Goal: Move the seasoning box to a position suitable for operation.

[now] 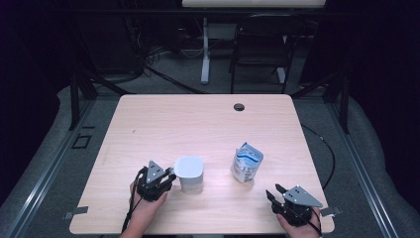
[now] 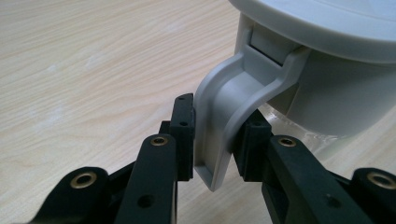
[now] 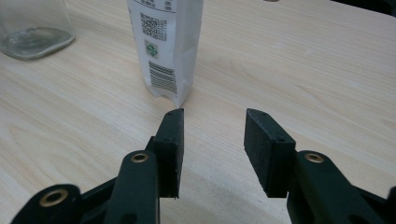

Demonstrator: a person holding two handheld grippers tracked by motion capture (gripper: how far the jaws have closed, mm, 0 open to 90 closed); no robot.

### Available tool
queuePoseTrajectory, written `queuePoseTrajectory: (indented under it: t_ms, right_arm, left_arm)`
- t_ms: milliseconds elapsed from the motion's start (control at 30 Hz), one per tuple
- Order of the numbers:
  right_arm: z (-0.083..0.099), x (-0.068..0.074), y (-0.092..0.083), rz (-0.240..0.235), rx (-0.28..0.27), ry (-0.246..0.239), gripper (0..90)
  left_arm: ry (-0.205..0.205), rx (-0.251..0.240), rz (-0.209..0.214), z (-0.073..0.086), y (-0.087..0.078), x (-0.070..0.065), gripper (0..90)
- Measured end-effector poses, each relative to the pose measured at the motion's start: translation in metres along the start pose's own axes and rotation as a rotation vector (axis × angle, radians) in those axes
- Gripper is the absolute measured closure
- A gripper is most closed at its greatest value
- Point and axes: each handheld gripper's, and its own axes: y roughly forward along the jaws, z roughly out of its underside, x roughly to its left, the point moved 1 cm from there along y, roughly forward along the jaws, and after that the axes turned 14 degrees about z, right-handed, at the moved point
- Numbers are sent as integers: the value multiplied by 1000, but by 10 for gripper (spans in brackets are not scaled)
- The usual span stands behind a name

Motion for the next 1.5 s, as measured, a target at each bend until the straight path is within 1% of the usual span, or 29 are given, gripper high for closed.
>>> queuePoseTrajectory:
  t_ms: [167, 200, 333, 400, 533, 600, 667, 733, 833, 900, 1100, 1133, 1300, 1367, 1500]
  right_arm:
    - [-3, 5, 1, -18, -12, -6, 580]
    - [-4, 6, 1, -22, -10, -18, 580]
    - [-8, 12, 0, -37, -39, -26, 580]
    - [-11, 16, -1, -42, -57, -46, 582]
    - [-16, 24, -2, -64, -77, -60, 596]
    - [-18, 27, -2, -87, -68, -74, 604]
    - [-19, 30, 0, -106, -56, -70, 603]
    - [-18, 32, 1, -115, -49, -73, 587]
    - [-18, 34, 4, -118, -40, -63, 563]
    - [-18, 36, 5, -121, -45, -59, 557]
    - [-20, 40, 7, -130, -51, -69, 548]
    - [-20, 42, 8, -142, -48, -72, 542]
    - [-21, 47, 9, -151, -48, -87, 535]
    - [-21, 49, 9, -148, -54, -91, 531]
    - [-21, 51, 11, -149, -47, -101, 522]
  left_arm:
    - [10, 11, 3, 1, -1, -7, 726]
    - [11, 12, 5, 2, -1, -8, 726]
    - [19, 24, 2, 3, -3, -13, 725]
    - [23, 31, 1, 4, -4, -15, 724]
    - [26, 37, 3, 6, -5, -20, 724]
    - [31, 39, 4, 6, -5, -22, 724]
    - [24, 36, 7, 7, -5, -24, 724]
    - [26, 42, 12, 7, -6, -25, 724]
    - [32, 42, 21, 8, -6, -29, 724]
    - [38, 44, 22, 8, -6, -31, 724]
    - [43, 46, 28, 9, -5, -36, 724]
    - [42, 44, 30, 9, -5, -37, 724]
    - [47, 48, 39, 9, -5, -41, 724]
    - [50, 48, 42, 9, -5, -42, 723]
    - [46, 46, 41, 10, -5, -43, 723]
